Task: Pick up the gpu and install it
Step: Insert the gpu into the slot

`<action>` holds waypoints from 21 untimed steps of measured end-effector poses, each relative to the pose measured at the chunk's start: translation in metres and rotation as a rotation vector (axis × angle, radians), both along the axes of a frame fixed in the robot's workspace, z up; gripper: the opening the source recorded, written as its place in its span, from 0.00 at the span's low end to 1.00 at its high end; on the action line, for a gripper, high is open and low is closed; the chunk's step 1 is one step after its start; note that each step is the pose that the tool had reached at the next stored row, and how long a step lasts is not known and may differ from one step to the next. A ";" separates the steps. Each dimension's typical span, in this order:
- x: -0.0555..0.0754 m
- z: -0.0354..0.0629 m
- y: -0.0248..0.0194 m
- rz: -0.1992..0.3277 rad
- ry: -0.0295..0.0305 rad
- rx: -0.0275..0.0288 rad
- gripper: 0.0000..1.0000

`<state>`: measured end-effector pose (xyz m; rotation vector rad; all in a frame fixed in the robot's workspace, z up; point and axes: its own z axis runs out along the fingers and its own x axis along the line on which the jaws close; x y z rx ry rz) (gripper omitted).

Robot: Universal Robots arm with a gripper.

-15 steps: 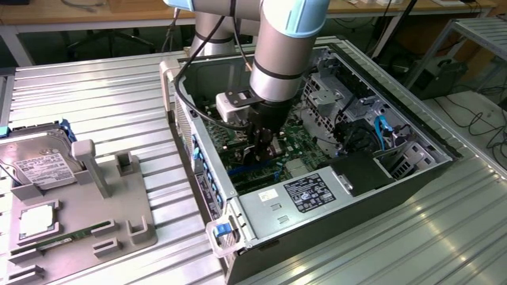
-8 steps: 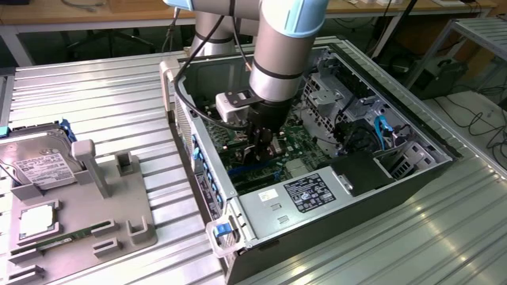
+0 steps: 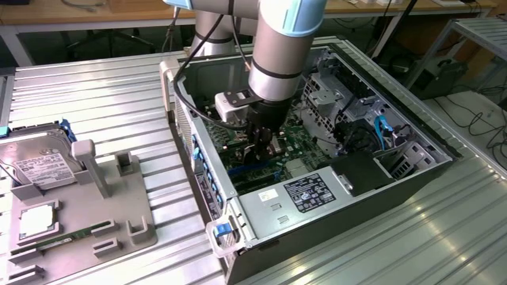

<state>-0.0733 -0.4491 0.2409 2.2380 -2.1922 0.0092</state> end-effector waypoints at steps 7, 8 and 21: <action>-0.005 -0.0004 0.0000 0.000 -0.0001 0.0001 0.28; -0.005 -0.0006 0.0000 0.001 0.0000 -0.0001 0.28; -0.006 -0.0026 0.0000 0.002 0.0053 -0.0001 0.28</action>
